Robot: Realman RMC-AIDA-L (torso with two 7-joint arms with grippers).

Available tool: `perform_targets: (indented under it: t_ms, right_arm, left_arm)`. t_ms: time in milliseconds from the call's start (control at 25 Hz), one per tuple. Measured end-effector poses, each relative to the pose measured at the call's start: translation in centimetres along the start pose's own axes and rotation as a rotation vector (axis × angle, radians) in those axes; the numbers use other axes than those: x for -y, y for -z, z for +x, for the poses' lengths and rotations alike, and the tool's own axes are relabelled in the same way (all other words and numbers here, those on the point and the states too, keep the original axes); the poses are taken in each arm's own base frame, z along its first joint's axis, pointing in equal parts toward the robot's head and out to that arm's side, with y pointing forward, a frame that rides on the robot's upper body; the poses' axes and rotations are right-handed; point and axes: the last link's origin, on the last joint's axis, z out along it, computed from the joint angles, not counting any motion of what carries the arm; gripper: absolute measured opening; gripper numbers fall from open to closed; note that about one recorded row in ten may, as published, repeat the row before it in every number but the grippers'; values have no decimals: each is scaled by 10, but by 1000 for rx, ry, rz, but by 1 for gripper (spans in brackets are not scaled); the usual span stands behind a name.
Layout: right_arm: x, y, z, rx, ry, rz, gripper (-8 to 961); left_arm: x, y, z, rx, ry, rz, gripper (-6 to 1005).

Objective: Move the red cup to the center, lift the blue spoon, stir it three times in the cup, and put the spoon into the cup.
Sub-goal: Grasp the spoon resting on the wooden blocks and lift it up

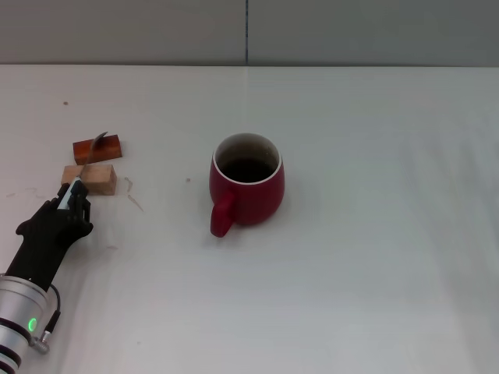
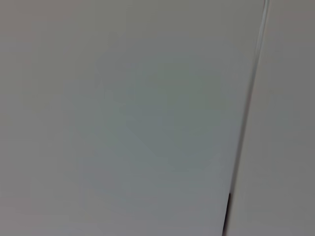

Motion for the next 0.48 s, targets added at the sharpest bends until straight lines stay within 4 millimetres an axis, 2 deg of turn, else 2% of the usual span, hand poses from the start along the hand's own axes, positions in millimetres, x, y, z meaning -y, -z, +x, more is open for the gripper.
perform_targets:
  t_ms: [480]
  right_arm:
    - [-1,0,0,0,-3,0,598]
  left_arm:
    - [10,0,6,-3,135,-28,168]
